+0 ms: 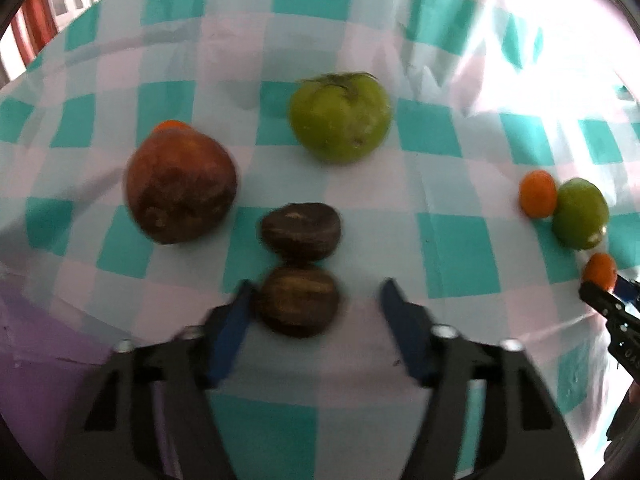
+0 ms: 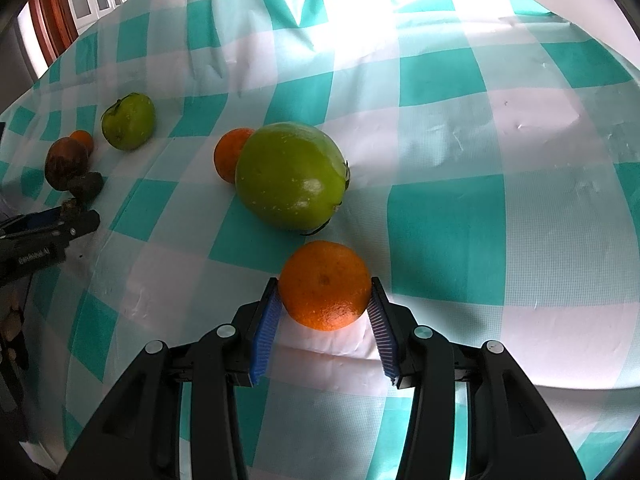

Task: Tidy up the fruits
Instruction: 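Grasp the dark brown fruit with the left tool, then carry both fruits over the white box and open both tools to release them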

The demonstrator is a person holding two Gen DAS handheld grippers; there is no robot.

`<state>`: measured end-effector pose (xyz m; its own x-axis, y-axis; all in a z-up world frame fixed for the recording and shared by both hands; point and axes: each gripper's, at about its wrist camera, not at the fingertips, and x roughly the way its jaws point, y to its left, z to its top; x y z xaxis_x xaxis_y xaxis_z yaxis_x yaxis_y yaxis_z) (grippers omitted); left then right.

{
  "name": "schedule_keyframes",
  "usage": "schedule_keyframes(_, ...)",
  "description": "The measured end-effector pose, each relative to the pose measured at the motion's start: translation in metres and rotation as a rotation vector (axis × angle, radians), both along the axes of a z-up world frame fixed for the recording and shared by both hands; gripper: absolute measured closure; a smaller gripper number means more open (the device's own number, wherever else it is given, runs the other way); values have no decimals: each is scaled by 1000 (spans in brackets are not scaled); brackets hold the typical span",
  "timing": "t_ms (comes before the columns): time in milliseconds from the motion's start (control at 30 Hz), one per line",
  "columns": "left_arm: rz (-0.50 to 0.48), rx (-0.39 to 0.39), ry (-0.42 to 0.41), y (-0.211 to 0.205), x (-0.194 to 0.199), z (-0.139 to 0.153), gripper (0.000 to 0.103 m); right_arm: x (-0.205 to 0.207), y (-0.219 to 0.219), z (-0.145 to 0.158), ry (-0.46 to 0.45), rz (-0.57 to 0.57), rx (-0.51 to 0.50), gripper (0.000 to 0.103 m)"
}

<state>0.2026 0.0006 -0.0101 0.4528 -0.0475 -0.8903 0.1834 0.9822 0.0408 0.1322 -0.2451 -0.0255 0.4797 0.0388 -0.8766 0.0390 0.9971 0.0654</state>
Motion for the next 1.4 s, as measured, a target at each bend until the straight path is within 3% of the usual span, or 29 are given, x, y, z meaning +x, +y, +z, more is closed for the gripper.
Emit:
schedule_keyframes(167,-33,-71,38,7,-11,10,61,0,0,1,20,-2,5,61)
schedule_keyframes(367,-57,-122,45,0,-59,31,61,-17,4,4,49,54,41,62)
schedule_keyframes(700,-111,-120,30,-35,-173,45,61,-94,37,29,36,341,70,62)
schedule_keyframes(967,-134,-113,-18,-57,-218,62,61,-140,39,57,-2,412,107,62)
schedule_keyframes(1167,-75,-125,-114,-31,-222,99,61,-139,44,88,-75,423,102,62)
schedule_keyframes(1400,-24,-124,-200,30,-220,141,61,-117,89,115,-112,403,113,62)
